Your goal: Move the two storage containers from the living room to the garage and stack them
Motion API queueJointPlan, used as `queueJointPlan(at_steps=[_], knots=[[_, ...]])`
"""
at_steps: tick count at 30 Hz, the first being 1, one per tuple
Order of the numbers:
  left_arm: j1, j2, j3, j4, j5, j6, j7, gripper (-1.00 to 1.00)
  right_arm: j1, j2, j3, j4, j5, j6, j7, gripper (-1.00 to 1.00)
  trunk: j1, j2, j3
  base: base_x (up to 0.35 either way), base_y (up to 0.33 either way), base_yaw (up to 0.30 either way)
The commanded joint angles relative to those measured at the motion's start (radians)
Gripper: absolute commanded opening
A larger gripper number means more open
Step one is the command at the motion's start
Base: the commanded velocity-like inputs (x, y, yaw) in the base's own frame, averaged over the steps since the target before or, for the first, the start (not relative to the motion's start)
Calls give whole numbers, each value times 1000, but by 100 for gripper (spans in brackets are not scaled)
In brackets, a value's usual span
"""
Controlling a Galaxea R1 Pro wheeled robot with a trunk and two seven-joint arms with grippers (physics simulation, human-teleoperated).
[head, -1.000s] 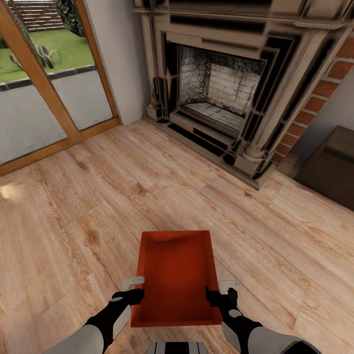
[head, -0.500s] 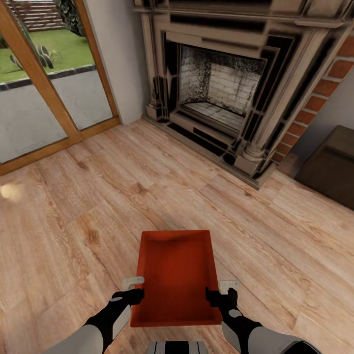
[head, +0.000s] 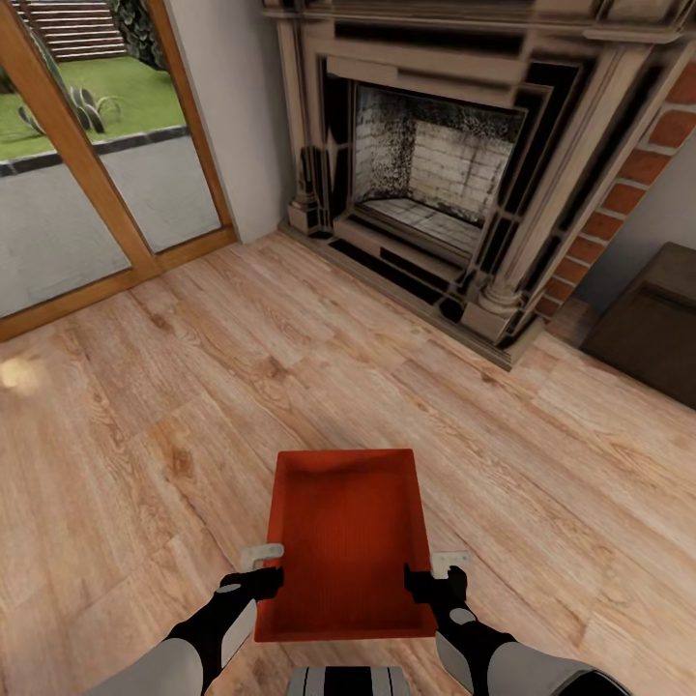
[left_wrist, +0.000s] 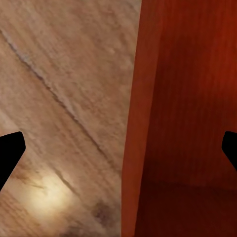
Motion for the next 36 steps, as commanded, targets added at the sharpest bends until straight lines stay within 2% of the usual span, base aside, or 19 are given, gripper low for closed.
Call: queueJointPlan(at_steps=[1, 10, 16, 36], knots=[[0, 0, 0, -2, 10, 5, 2, 100, 0, 0, 9, 1, -7, -3, -3, 100, 0, 0, -1, 0, 0, 0], [0, 0, 0, -2, 9, 5, 3, 100, 0, 0, 9, 1, -7, -3, -4, 100, 0, 0, -1, 0, 0, 0], [0, 0, 0, -2, 9, 5, 3, 100, 0, 0, 9, 1, -8, -3, -3, 100, 23, -42, -19, 0, 0, 0], [0, 0, 0, -2, 9, 5, 3, 100, 0, 0, 9, 1, -8, -3, -3, 100, 23, -42, -19, 0, 0, 0]])
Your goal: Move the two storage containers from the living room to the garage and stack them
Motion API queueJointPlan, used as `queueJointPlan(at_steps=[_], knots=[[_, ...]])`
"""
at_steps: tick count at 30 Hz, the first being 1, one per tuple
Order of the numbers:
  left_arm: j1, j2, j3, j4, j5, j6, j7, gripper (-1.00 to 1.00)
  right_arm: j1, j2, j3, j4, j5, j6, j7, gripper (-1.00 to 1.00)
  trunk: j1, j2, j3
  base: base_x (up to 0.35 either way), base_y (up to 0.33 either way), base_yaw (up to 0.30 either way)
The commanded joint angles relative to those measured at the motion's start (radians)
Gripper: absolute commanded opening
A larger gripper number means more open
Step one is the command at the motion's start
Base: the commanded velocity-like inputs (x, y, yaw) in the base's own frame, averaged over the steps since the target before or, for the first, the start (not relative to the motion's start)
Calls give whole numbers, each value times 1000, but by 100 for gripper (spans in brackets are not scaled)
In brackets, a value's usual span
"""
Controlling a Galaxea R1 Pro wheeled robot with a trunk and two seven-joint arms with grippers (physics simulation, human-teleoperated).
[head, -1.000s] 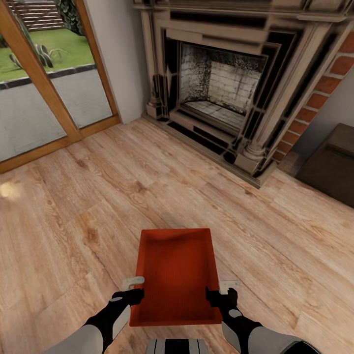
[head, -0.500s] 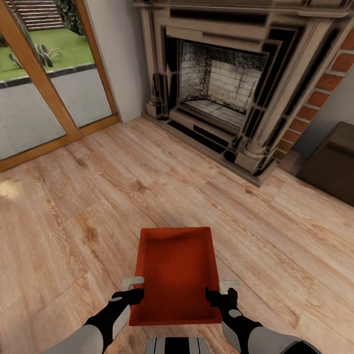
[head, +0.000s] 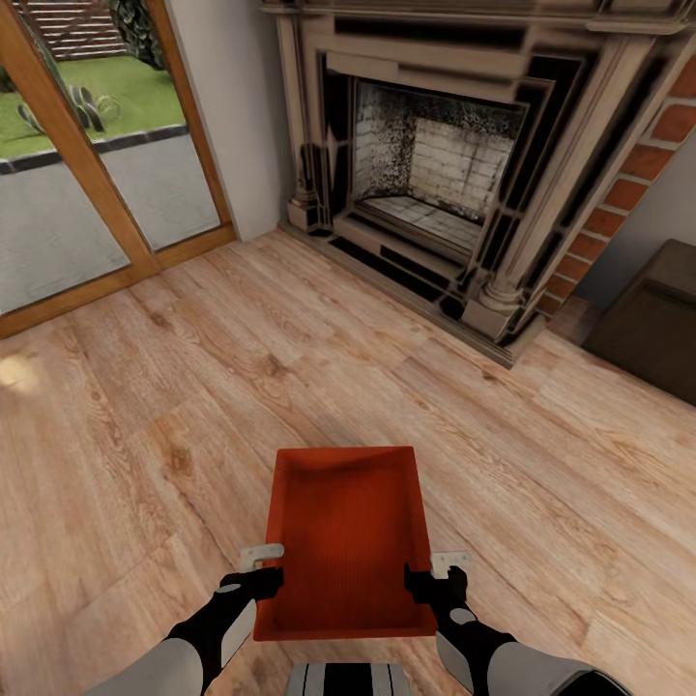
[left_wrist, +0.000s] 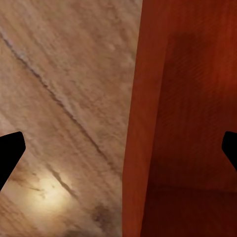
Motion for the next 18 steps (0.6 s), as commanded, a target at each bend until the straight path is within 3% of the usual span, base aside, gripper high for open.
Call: queueJointPlan(at_steps=[1, 18], knots=[[0, 0, 0, -2, 9, 5, 3, 100, 0, 0, 8, 1, -7, -3, -4, 100, 0, 0, -1, 0, 0, 0], [0, 2, 0, -2, 10, 5, 3, 100, 0, -1, 8, 1, -6, -3, -4, 100, 0, 0, -1, 0, 0, 0]])
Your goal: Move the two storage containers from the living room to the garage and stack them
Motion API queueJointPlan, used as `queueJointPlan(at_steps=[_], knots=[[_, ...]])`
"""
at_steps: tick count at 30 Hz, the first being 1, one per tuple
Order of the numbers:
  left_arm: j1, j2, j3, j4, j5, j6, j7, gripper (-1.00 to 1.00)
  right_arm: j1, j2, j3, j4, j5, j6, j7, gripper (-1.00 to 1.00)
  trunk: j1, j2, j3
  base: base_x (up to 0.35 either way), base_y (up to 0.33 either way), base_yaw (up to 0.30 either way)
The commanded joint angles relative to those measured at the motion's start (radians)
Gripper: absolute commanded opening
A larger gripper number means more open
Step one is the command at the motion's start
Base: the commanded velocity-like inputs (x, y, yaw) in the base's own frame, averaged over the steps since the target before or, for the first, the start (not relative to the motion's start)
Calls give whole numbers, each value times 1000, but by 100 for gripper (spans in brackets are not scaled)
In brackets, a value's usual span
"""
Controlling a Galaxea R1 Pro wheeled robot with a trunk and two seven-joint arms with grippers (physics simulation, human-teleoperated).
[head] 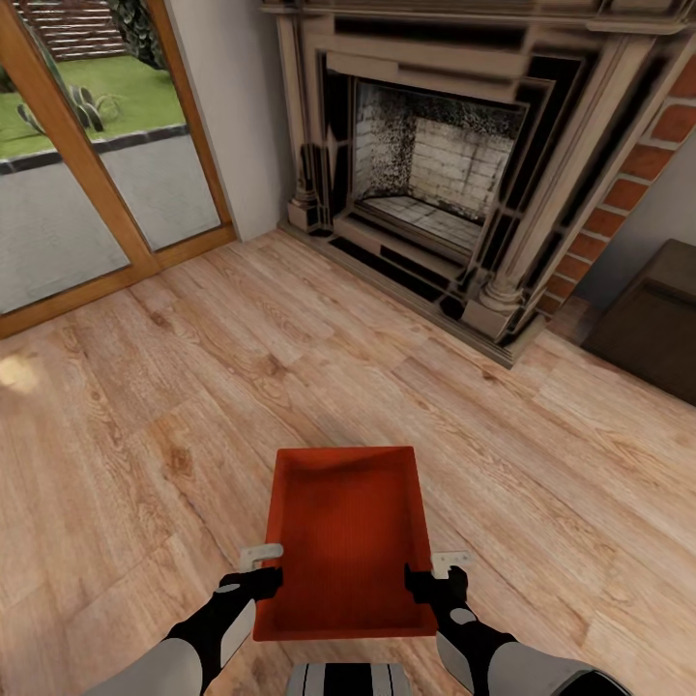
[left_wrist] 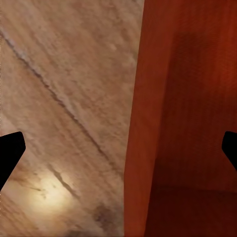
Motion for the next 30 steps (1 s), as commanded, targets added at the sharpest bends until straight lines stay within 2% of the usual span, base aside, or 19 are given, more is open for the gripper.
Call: queueJointPlan(at_steps=[1, 17, 24, 30], knots=[[0, 0, 0, -2, 10, 5, 2, 100, 0, 0, 8, 1, -7, -3, -4, 100, 0, 0, -1, 0, 0, 0], [0, 1, 0, -2, 9, 4, 1, 100, 0, 1, 8, 1, -14, -3, -6, 100, 0, 0, -1, 0, 0, 0], [0, 15, 0, -1, 8, 3, 1, 100, 0, 2, 8, 1, -14, -3, -6, 100, 0, 0, -1, 0, 0, 0], [1, 16, -2, 1, 9, 3, 1, 100, 0, 2, 8, 1, -12, -3, -6, 100, 0, 0, -1, 0, 0, 0]])
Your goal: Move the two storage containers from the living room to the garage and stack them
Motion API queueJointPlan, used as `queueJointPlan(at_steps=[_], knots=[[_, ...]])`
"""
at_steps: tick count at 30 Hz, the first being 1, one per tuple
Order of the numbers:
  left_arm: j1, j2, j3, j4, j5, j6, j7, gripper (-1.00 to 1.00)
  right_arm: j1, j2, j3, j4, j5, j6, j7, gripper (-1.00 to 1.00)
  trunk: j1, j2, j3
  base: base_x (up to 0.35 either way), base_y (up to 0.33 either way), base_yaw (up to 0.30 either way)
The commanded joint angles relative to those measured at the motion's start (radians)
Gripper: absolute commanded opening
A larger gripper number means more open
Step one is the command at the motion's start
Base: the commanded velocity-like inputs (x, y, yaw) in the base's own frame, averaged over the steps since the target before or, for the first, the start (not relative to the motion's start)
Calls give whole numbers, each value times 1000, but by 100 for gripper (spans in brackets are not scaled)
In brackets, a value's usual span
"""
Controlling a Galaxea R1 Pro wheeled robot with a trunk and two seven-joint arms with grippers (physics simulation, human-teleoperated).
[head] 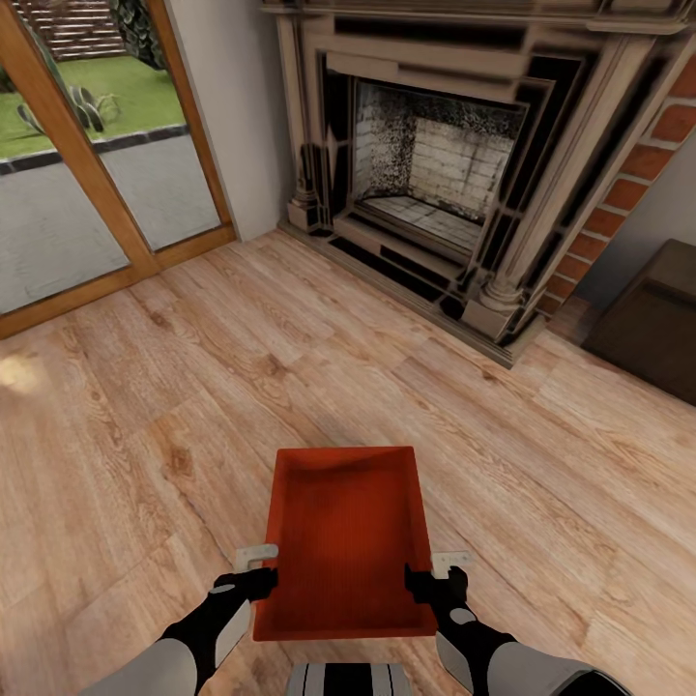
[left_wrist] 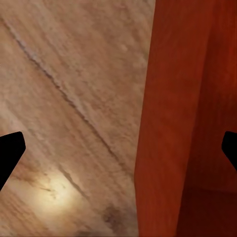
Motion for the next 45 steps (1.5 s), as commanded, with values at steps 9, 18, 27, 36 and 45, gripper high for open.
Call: queueJointPlan(at_steps=[9, 18, 27, 36, 45], knots=[[0, -6, -2, -2, 10, 5, 3, 100, 0, 0, 9, 1, -7, -2, -4, 100, 0, 0, -1, 0, 0, 0], [0, -11, -2, -2, 11, 5, 3, 100, 0, 0, 9, 1, -8, -3, -4, 100, 0, 0, -1, 0, 0, 0], [0, -12, -2, -1, 11, 5, 3, 100, 0, 0, 9, 1, -11, -2, -4, 100, 0, 0, -1, 0, 0, 0], [-1, -23, -2, 11, 4, 5, 3, 100, 0, 0, 9, 1, -13, -2, -4, 100, 0, 0, -1, 0, 0, 0], [-1, -26, -4, 22, -1, 5, 3, 100, 0, 0, 9, 1, -13, -2, -4, 100, 0, 0, -1, 0, 0, 0]])
